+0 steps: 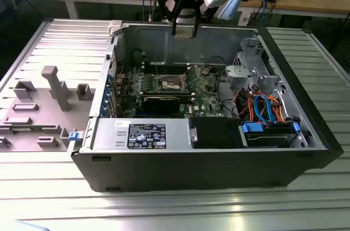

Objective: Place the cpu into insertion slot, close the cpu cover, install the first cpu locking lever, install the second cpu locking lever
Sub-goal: 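Place the cpu into insertion slot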

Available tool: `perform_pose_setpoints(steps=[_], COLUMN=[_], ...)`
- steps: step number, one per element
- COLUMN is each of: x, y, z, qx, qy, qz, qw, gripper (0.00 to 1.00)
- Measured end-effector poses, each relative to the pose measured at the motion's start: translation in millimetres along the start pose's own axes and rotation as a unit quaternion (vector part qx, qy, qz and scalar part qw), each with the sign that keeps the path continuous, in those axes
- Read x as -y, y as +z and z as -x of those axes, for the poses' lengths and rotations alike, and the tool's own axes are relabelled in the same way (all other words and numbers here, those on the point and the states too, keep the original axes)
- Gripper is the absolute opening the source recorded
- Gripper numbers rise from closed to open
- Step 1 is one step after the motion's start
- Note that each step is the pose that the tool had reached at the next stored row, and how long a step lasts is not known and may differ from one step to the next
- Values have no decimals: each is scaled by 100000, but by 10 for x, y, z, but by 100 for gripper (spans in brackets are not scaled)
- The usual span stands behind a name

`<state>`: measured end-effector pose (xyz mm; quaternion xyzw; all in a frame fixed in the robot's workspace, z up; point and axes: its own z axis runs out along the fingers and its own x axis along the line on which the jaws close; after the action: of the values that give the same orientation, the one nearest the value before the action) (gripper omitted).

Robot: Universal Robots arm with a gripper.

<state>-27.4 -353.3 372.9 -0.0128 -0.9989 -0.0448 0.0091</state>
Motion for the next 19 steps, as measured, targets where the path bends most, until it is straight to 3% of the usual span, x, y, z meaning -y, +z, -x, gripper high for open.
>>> perform_pose_setpoints(steps=[8,11,19], x=[63,66,77], y=[-5,-1,-1], z=[1,2,2], qx=[6,192,197], qy=[37,2190,2222], qz=[-57,-41,-56], qw=[100000,99976,99975], gripper=[54,54,54])
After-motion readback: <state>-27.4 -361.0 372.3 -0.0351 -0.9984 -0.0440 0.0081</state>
